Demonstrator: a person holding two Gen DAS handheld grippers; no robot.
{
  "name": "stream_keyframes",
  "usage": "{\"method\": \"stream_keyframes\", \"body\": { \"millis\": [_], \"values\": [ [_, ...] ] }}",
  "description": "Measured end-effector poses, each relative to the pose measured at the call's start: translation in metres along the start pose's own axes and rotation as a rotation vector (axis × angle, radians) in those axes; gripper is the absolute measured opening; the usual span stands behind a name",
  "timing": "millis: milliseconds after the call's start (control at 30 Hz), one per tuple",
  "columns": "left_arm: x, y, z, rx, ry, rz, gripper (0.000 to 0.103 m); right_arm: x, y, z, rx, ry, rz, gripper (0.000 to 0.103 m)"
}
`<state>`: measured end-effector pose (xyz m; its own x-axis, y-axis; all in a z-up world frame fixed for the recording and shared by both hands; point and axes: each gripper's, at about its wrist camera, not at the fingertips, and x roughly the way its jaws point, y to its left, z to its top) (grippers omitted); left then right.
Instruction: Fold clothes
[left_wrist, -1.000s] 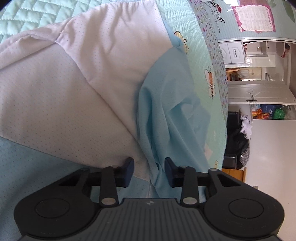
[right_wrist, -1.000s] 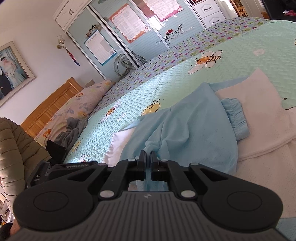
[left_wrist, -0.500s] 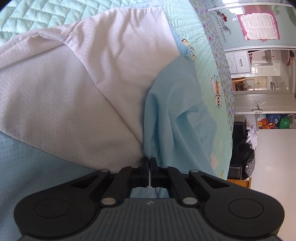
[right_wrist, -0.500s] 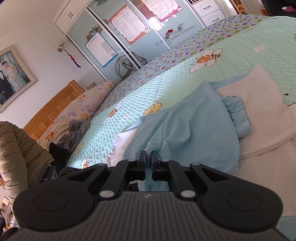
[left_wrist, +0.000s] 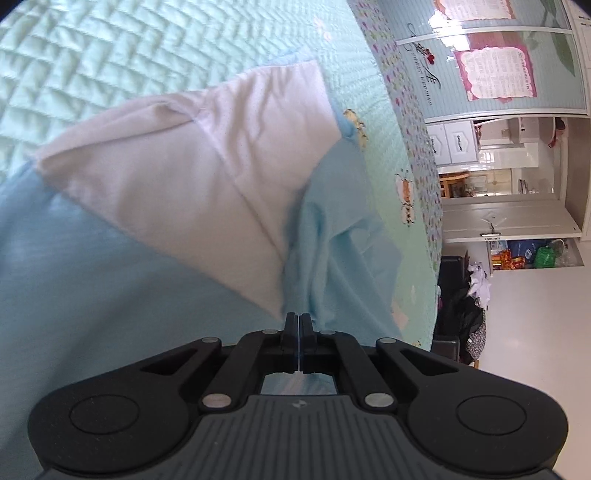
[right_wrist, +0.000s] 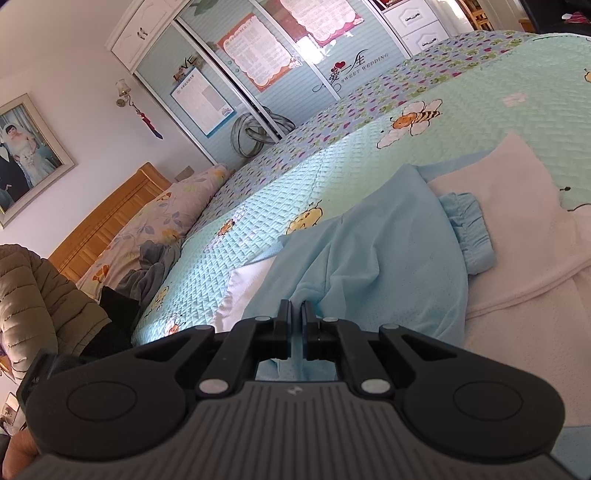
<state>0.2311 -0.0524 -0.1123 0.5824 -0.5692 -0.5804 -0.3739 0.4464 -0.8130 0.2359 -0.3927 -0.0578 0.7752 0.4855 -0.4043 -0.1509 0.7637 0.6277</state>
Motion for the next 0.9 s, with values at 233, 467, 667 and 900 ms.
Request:
{"method": "stream_keyframes", "body": {
  "millis": [233, 467, 667, 900],
  "values": [
    [0.024, -0.014, 0.004, 0.056, 0.070, -0.022, 0.020, 0.003, 0.007, -0.007, -0.004, 0.015, 0.005, 0.008],
    [0.037, -0.019, 0.014, 0.045, 0.026, 0.060, 0.035, 0.002, 0.003, -0.007, 0.002, 0.010, -0.003, 0.010],
    [0.045, -0.015, 0.020, 0.058, 0.024, 0.049, 0.003, 0.004, -0.001, -0.014, 0.011, 0.021, -0.005, 0.010],
    [0.024, -0.001, 0.020, 0.030, -0.043, -0.024, 0.000, 0.002, -0.001, -0.015, 0.020, 0.019, -0.005, 0.010]
  ]
}}
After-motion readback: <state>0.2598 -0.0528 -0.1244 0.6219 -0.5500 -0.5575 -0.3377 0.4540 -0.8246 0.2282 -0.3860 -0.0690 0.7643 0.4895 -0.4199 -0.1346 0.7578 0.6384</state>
